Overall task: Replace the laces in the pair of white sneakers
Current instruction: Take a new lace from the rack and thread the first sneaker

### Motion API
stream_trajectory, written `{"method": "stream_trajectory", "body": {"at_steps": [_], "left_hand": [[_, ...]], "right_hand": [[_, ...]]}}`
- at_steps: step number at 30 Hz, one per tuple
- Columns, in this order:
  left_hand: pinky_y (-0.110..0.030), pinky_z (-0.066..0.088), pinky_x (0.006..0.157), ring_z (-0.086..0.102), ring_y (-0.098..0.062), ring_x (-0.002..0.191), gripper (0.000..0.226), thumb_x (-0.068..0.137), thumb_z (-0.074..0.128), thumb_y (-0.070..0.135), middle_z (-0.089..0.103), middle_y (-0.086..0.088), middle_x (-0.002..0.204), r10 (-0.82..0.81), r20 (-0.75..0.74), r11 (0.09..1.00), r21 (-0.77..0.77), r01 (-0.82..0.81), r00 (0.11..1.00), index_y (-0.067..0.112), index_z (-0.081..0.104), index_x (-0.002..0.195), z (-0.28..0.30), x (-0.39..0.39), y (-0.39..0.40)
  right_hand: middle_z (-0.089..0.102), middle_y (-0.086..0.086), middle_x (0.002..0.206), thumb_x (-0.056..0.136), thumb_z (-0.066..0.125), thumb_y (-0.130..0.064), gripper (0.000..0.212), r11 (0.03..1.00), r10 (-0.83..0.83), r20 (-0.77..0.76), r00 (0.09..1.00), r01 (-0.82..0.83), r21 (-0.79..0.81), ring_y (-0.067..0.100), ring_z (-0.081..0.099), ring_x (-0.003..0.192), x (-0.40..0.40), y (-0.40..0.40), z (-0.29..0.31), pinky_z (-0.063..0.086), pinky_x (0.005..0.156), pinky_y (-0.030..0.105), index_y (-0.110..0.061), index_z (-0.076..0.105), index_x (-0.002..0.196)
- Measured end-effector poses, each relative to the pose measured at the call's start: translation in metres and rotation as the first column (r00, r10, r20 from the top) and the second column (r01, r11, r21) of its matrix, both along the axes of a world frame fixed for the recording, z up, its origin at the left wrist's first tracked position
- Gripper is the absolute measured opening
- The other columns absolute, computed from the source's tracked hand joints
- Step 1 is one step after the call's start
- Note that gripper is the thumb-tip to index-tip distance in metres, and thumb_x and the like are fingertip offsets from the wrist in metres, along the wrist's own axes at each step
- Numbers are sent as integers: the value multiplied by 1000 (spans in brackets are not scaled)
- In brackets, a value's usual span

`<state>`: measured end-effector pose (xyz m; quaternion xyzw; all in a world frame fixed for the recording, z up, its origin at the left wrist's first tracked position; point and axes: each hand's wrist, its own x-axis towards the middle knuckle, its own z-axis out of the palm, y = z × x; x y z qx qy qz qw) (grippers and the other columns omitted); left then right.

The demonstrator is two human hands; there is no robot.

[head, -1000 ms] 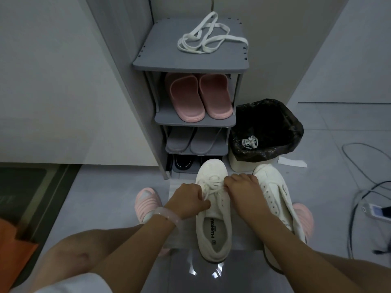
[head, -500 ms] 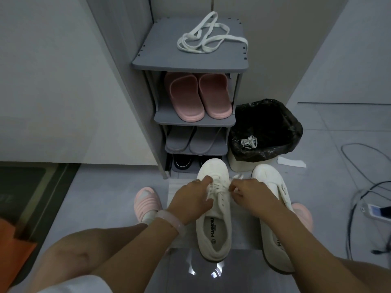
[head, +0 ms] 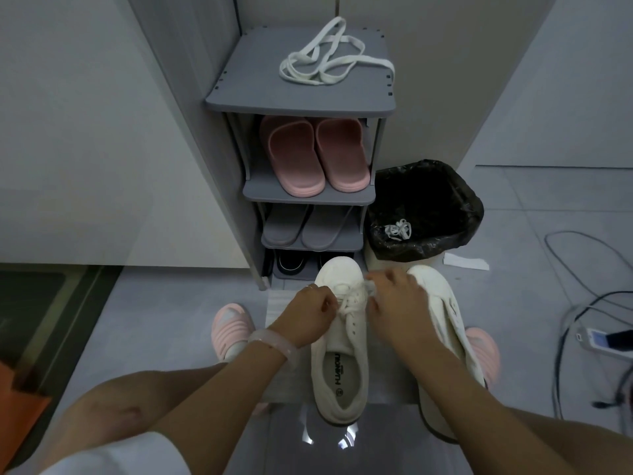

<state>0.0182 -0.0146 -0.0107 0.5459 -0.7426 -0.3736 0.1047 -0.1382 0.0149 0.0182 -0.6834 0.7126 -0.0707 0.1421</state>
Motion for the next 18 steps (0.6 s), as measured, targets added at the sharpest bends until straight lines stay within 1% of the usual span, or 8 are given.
{"method": "stream_trajectory", "body": {"at_steps": [2, 3, 5, 7, 10, 13, 16, 18], "left_hand": [[-8, 28, 69, 47, -13, 91, 20, 92, 46, 8, 52, -5, 100, -34, 34, 999, 5, 34, 999, 4, 60, 106, -1, -1, -3], [-8, 28, 71, 49, -16, 96, 22, 92, 46, 7, 53, -7, 105, -69, 60, 998, 14, 69, 996, 5, 60, 109, -1, -2, -5], [-11, 29, 75, 50, -19, 102, 25, 92, 46, 8, 53, -9, 111, -149, 117, 989, 43, 145, 982, 8, 59, 113, -1, 0, -8], [-16, 30, 76, 50, -20, 102, 25, 91, 48, 10, 52, -10, 111, -196, 150, 980, 63, 188, 969, 9, 58, 114, -1, -1, -10], [-18, 31, 75, 50, -21, 101, 21, 90, 51, 10, 55, -10, 108, -225, 170, 974, 53, 219, 959, 8, 59, 109, 0, -2, -13], [-20, 33, 79, 50, -23, 104, 15, 91, 51, 11, 55, -10, 109, -211, 219, 977, 28, 210, 953, 5, 58, 103, -2, -4, -13], [-34, 38, 87, 51, -27, 108, 19, 92, 41, 5, 52, -12, 115, -99, 485, 977, -119, 178, 869, 4, 50, 109, -4, -11, -3], [-33, 41, 86, 54, -28, 106, 28, 89, 35, -4, 52, -14, 118, -22, 553, 959, -225, 175, 833, 5, 45, 114, -6, -15, 0]], "right_hand": [[41, 5, 129, 93, 45, -28, 39, 987, 119, 71, 990, -126, 100, 22, 43, 115, 10, 11, -13, 41, 93, 33, -21, 42, 131], [42, 5, 128, 94, 44, -30, 39, 977, 141, 118, 983, -158, 147, 23, 46, 113, 16, 16, -17, 44, 90, 33, -20, 41, 131], [41, 6, 126, 93, 46, -34, 41, 969, 78, 205, 976, -123, 216, 24, 50, 109, 21, 19, -20, 45, 85, 33, -19, 40, 130], [40, 5, 125, 89, 52, -39, 47, 965, -7, 274, 962, -66, 255, 24, 51, 108, 20, 17, -19, 44, 85, 33, -19, 38, 129], [39, 5, 124, 85, 59, -37, 53, 956, -7, 277, 961, -75, 284, 25, 53, 105, 20, 17, -20, 46, 83, 33, -17, 35, 127], [40, 6, 120, 83, 61, -32, 51, 956, -29, 277, 960, -54, 288, 25, 53, 101, 22, 18, -20, 48, 80, 35, -15, 34, 122], [41, 5, 114, 81, 63, -31, 48, 949, -69, 302, 951, -31, 314, 23, 53, 94, 21, 17, -21, 46, 74, 33, -15, 35, 117], [43, 5, 113, 80, 63, -30, 48, 944, -44, 282, 958, -52, 326, 23, 54, 91, 20, 20, -22, 42, 70, 31, -15, 34, 116]]}}
